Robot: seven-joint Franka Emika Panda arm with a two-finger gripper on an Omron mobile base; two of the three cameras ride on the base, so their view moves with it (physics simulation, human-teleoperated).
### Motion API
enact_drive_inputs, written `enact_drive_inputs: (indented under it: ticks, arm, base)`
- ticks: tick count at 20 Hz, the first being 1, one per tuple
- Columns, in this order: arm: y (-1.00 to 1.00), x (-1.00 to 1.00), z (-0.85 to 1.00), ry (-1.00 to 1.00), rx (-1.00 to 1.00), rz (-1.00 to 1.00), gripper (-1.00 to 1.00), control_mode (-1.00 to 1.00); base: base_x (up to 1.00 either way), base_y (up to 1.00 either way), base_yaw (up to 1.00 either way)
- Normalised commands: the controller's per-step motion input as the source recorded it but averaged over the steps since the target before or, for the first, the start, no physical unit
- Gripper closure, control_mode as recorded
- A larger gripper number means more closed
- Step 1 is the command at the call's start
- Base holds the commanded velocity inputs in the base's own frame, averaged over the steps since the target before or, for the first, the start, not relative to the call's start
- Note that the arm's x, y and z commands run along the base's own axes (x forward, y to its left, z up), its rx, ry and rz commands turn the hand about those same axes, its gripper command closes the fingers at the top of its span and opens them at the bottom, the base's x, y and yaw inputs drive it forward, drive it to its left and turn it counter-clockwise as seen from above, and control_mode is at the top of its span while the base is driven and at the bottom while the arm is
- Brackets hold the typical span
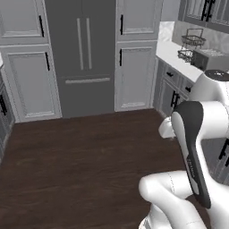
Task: Navigate to the fridge.
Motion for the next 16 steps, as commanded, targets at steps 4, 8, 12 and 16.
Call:
enact_drive_inputs:
  ticks: [4,8,12,16]
  arm:
    - [0.00,0.00,0.00,0.00,0.00,0.00,-1.00,1.00]
    - [0.00,0.00,0.00,0.00,0.00,0.00,-1.00,1.00]
    - [0.00,0.00,0.00,0.00,0.00,0.00,-1.00,1.00]
    - [0.00,0.00,0.00,0.00,0.00,0.00,-1.00,1.00]
  base:
    - [1.00,0.83,-0.36]
    - [1.00,0.76,-0.27]
    - [1.00,0.47,-0.11]
    - [1.00,0.45,0.10]
